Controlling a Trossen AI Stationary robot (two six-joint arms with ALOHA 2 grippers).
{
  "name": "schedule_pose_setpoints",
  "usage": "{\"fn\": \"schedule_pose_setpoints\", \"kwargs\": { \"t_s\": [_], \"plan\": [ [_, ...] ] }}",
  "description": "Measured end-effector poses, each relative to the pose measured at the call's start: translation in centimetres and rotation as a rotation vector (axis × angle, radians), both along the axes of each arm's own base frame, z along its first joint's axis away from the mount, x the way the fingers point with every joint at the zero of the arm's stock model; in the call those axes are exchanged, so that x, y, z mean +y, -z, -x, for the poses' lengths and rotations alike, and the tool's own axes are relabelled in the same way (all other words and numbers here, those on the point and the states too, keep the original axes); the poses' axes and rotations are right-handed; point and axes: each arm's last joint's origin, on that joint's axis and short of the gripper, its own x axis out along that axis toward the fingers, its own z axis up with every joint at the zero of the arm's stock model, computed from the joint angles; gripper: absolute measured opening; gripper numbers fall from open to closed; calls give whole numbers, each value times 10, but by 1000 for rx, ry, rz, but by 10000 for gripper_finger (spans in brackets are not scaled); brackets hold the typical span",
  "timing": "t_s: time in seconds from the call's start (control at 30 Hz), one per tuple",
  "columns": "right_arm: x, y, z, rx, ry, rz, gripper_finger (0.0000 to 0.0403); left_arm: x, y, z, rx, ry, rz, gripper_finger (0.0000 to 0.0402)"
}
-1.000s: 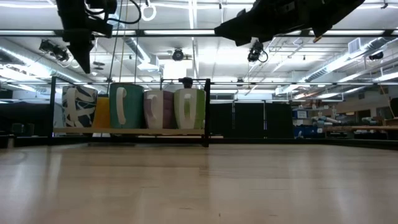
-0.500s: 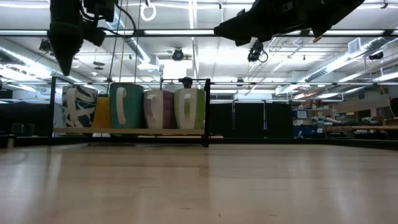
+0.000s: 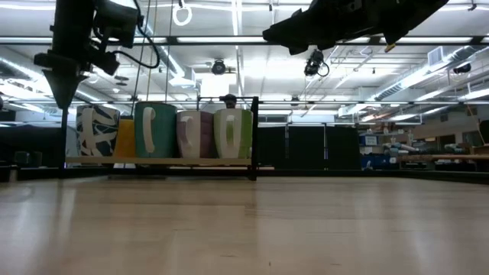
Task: Place coffee mugs
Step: Put the blue patterned mug on the shelf
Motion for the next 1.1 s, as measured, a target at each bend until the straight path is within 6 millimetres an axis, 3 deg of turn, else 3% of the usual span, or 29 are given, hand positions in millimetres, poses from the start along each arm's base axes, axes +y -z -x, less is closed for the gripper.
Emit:
{"fn": "schedule_pose_setpoints", "kwargs": {
  "t_s": [1.1],
  "plan": [
    [0,0,0,0,1,-3,125,9,4,-6,32,69,-193,119]
  ]
}}
